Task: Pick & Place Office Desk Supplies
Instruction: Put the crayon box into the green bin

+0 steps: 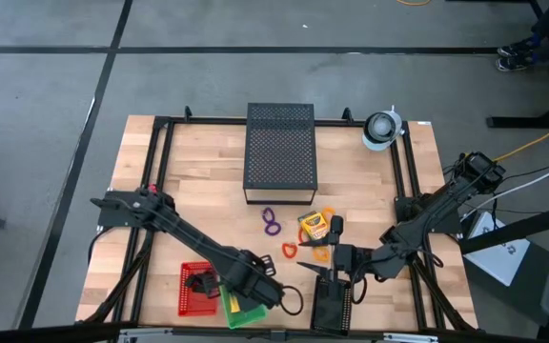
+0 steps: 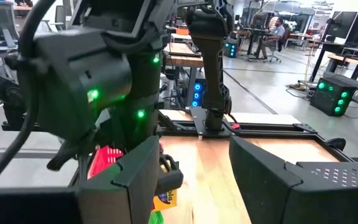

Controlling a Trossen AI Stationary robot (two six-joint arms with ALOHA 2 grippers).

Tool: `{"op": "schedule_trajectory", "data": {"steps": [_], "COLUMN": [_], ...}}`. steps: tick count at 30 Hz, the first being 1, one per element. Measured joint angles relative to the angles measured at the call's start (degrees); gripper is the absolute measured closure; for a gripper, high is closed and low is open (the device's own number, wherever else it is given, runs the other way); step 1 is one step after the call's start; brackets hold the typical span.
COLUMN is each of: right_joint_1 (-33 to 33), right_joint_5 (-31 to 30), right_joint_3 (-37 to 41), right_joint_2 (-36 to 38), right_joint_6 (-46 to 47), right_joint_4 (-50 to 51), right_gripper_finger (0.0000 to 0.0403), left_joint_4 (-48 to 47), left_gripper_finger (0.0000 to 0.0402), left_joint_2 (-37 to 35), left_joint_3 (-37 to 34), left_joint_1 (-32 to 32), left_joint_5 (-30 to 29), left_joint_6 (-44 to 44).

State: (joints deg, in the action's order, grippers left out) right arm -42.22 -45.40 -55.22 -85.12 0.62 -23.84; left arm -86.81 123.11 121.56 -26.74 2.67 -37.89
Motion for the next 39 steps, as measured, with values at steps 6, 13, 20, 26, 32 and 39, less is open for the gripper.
{"op": "schedule_trajectory", "data": {"steps": [6,13,20,26,32,39], "right_joint_1": [0.0,0.0,0.0,0.0,0.0,0.0], "right_joint_5": [0.0,0.0,-0.1,-0.2,-0.2,-0.2], "right_joint_3": [0.0,0.0,0.0,0.0,0.0,0.0], "right_joint_2": [0.0,0.0,0.0,0.0,0.0,0.0], "right_joint_6": [0.2,0.3,0.6,0.7,0.6,0.4], "right_joint_4": [0.9,0.9,0.9,0.9,0.9,2.0], "right_gripper_finger": [0.0207,0.0207,0.0207,0.0207,0.0207,0.0207], "left_joint_4": [-0.1,0.0,1.4,1.8,1.8,0.4], "left_gripper_finger": [0.0336,0.0336,0.0336,0.0336,0.0336,0.0336], "left_joint_2": [0.4,0.4,0.4,0.4,0.4,0.4], "left_joint_3": [0.0,0.0,0.0,0.0,0.0,0.0], "left_joint_1": [-1.1,-2.5,-2.6,-2.6,-3.7,-5.2], "left_joint_5": [2.3,2.7,3.0,2.8,-2.5,-4.5], "left_joint_6": [0.0,-0.7,-1.2,-1.7,-3.4,-2.8]}}
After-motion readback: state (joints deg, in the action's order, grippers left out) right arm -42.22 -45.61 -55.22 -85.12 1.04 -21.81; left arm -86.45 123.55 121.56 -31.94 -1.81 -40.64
